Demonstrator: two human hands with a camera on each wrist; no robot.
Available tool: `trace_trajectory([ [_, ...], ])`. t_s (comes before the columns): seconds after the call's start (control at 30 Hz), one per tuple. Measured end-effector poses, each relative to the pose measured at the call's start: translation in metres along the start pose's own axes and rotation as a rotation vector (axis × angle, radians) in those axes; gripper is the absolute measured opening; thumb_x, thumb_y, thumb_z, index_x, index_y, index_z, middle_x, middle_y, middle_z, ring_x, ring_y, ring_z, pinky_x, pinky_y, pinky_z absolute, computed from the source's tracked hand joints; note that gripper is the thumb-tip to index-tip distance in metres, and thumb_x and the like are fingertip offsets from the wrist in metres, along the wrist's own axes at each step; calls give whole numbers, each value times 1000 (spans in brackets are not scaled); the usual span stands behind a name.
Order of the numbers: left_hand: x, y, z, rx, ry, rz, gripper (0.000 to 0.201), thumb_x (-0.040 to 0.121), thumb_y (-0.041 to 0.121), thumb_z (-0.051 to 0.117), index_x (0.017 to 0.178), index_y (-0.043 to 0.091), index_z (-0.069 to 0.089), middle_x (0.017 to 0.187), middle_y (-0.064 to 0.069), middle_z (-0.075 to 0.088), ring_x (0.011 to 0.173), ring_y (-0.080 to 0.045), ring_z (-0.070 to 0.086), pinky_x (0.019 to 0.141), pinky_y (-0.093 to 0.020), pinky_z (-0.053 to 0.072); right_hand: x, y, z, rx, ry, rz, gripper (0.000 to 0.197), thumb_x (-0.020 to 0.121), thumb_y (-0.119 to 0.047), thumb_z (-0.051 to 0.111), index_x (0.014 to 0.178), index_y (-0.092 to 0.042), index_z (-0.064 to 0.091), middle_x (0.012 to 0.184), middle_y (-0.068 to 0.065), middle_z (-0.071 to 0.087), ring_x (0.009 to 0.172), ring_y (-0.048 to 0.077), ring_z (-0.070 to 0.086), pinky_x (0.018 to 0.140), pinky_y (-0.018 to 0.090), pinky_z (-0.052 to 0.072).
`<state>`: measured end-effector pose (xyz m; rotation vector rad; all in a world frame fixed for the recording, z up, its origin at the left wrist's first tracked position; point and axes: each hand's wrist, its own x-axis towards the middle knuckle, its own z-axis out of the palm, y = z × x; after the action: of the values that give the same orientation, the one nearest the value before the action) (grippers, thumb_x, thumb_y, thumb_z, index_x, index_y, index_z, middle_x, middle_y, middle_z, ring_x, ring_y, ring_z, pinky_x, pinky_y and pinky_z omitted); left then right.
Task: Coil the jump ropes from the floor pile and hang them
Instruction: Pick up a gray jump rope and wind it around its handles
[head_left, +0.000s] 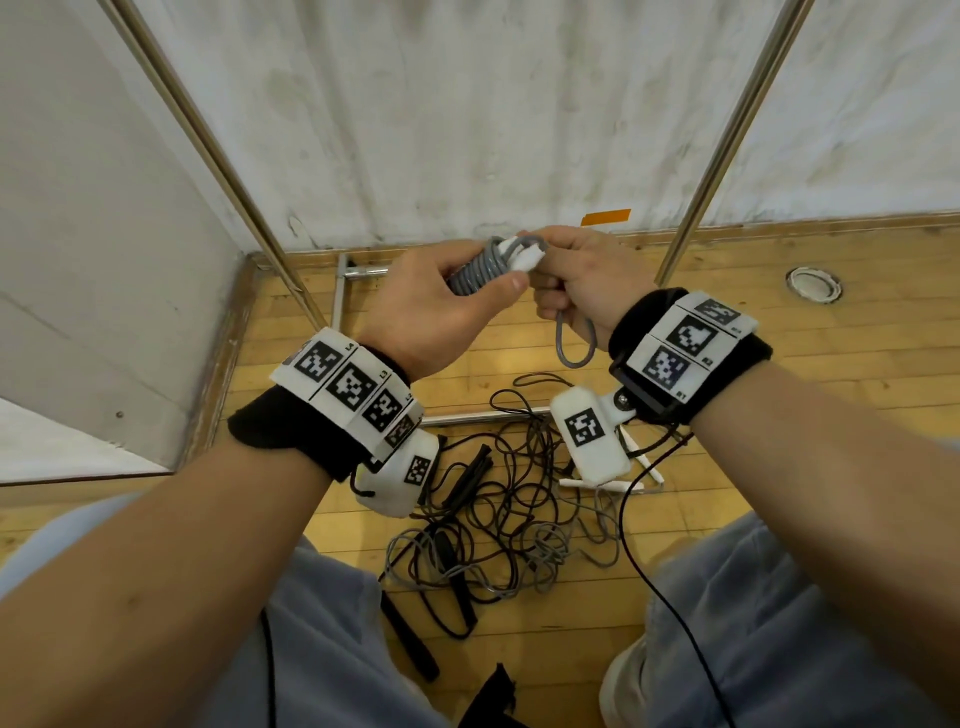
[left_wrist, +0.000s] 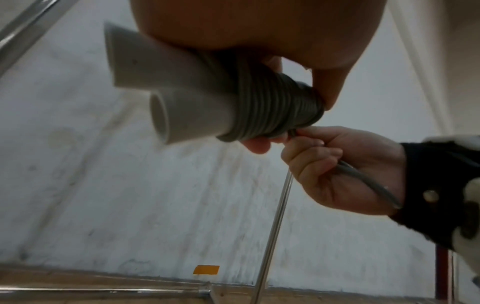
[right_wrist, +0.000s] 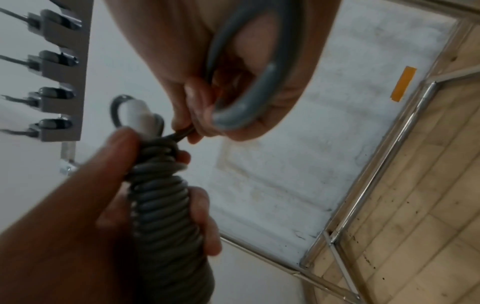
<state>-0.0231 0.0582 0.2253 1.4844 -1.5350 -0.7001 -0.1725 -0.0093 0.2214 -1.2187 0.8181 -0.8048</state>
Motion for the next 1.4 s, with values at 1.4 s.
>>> trace_trajectory([
  [1.4,13,-14,2,127,11,-114,36,84,33,66,110,32,41,85,-1,59,58,-17,56,51,-39,48,-9,6,16,-796,53,-107,25,99,-15,38,84,-22,57,78,4,61,53,8,46,42,12,35],
])
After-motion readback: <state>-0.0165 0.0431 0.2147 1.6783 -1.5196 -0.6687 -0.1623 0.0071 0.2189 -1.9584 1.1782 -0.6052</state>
